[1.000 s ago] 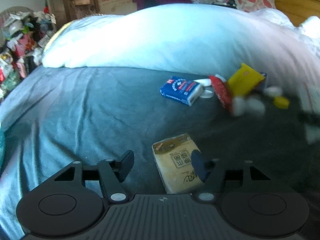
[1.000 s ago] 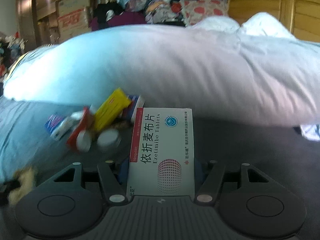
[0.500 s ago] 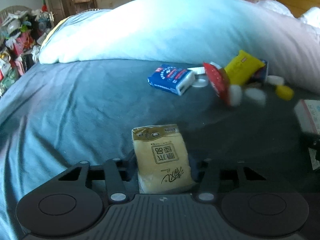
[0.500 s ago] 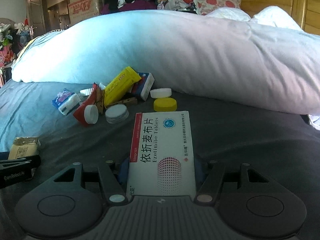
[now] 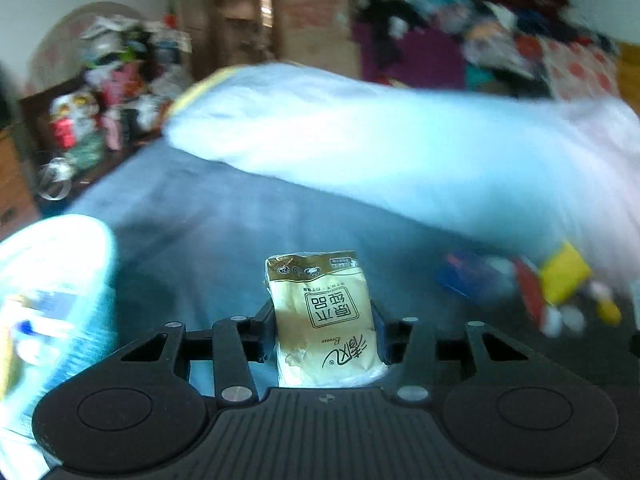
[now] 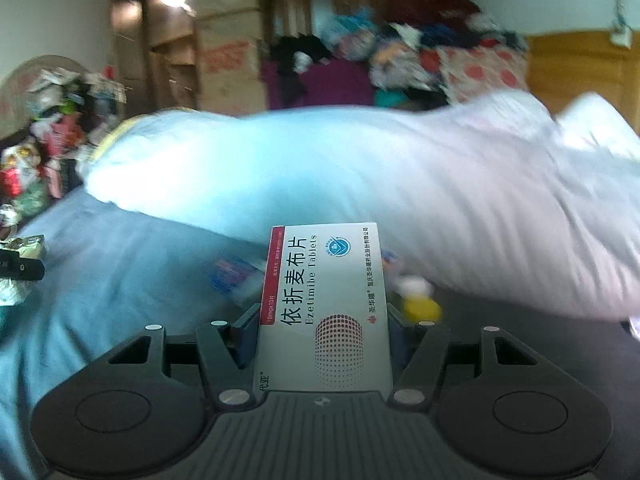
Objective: Organize objects
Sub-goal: 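Carry the soap box and medicine box with both tools over the teal basket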
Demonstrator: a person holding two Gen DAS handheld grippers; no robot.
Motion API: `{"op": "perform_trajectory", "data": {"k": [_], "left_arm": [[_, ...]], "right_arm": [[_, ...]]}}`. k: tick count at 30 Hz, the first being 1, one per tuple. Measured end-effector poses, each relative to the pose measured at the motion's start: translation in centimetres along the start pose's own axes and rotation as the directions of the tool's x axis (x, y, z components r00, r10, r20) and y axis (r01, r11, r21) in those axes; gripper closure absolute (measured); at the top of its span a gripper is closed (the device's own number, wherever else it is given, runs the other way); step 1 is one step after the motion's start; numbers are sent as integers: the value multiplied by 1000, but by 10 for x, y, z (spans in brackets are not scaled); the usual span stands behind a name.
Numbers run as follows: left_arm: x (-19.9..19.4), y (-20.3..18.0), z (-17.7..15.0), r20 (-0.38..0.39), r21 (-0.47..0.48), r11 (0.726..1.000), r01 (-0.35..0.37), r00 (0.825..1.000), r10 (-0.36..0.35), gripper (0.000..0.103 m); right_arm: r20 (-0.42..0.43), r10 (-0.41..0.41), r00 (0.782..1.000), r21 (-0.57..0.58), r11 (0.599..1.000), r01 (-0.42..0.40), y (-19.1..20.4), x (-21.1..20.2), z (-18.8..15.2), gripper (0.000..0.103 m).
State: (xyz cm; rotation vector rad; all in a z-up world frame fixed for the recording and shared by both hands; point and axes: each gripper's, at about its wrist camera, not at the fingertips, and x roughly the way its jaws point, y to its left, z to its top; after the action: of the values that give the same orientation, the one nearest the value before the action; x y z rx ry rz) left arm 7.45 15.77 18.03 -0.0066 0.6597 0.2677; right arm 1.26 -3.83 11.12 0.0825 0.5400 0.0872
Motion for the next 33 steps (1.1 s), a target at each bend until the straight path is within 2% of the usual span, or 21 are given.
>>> {"op": "perform_trajectory", "data": {"k": [4,8,14,17,24,27,30,33], "left_arm": [[-19,64,17,12,-81,994,-74,997,75,56],[-37,132,26,18,-170,977,-129,991,134,56],[-57,226,29,0,-285,941,-182,982,190,56],[-65,267,29,-11,-328,922,-207,976,215,56],[-67,336,29,-43,-379,890,-253,966,256,55],[-65,358,27,-66,-396,877,-271,961,267,55],[-61,374,24,-84,-403,868,-289,957,279,55],[-58,384,18,-103,-408,862,-301,953,284,55]], "right_arm": [[28,90,996,-41,995,-88,52,-17,29,39],[49,191,980,-90,978,-186,112,-33,58,39],[31,354,935,-170,924,-344,220,-66,105,39],[11,428,904,-200,887,-417,277,-78,129,39],[-72,541,838,-273,797,-539,414,-93,170,39],[-124,559,820,-287,771,-569,465,-88,177,39],[-172,568,805,-289,752,-592,502,-81,175,39],[-203,576,792,-291,736,-611,521,-76,168,39]]}}
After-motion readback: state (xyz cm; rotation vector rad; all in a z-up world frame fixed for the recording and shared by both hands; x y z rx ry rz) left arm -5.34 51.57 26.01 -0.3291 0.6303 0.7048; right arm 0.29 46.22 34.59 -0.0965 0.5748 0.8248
